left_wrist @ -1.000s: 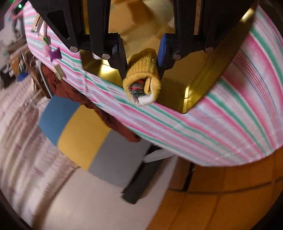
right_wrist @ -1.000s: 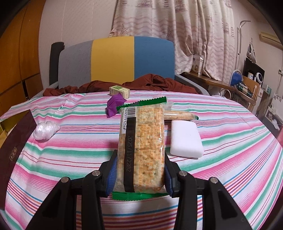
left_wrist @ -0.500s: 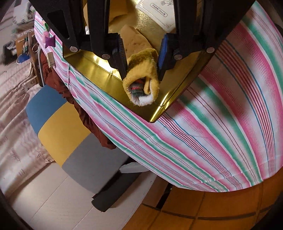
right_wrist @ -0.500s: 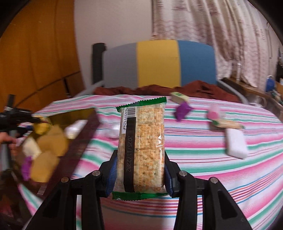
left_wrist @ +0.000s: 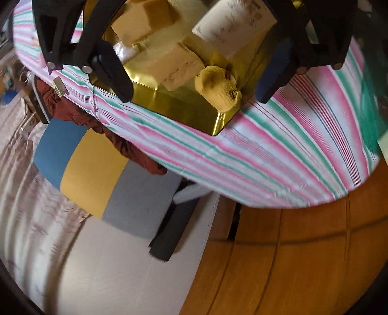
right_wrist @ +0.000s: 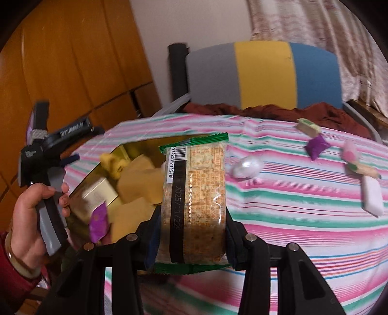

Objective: Organize objects
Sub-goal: 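Carry the yellow sponge and cracker packet to the gold tray and release them, then move the right gripper to the white sponge block and grasp it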

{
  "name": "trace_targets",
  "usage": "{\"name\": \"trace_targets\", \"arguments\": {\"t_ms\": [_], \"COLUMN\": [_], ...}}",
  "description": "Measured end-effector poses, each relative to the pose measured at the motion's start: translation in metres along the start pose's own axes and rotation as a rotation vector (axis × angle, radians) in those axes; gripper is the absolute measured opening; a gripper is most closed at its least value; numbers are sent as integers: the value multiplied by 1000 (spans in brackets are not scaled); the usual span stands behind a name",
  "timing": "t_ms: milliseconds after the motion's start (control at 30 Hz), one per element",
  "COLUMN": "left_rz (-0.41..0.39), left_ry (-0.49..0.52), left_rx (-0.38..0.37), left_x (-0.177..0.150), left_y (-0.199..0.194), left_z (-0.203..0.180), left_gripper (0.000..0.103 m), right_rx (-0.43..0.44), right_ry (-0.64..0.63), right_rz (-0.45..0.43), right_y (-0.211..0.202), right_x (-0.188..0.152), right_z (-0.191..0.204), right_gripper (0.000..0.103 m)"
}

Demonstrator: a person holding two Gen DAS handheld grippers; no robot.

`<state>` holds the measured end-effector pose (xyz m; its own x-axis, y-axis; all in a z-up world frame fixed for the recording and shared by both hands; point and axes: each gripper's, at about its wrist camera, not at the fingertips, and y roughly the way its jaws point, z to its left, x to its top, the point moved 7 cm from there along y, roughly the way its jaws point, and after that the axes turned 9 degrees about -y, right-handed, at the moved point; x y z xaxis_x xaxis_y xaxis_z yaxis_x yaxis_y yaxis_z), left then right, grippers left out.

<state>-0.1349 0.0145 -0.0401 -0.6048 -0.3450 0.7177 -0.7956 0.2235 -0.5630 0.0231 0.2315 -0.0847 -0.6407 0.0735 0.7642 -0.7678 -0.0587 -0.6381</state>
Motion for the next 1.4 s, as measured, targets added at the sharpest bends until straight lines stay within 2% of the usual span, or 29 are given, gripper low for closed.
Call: {"name": "trace_targets", "arguments": {"t_ms": [100,233,367,633,867,1100,1400], "left_rz": [-35,-25,-28,16,27,58,99], "left_ry": [37,61,59,-23,-31,-18,31], "left_rx": [-20,-13,-1,25,21,-12,-58], "left_x": [-4,-9,-11,-16,-20,-29,-46], "left_y": [-19,-29,-37,-33,-33,-34,-37], "left_z": [-6,-7,2,31,33,19,-7], "left_gripper": [103,103,103,103,103,103,103], "right_rx": [44,32,23,12,-26,-17,-71], "right_ry": [-38,-74,-40,-27,-33,3,72], "right_rz": [42,73,119,157,108,47,44], "right_y": [10,24,40,58,47,30,19], "right_x": [4,7,7,10,17,22,13], "right_z": [22,38,40,46,43,32,-1], "right_gripper": [44,44,44,47,47,47,47]}}
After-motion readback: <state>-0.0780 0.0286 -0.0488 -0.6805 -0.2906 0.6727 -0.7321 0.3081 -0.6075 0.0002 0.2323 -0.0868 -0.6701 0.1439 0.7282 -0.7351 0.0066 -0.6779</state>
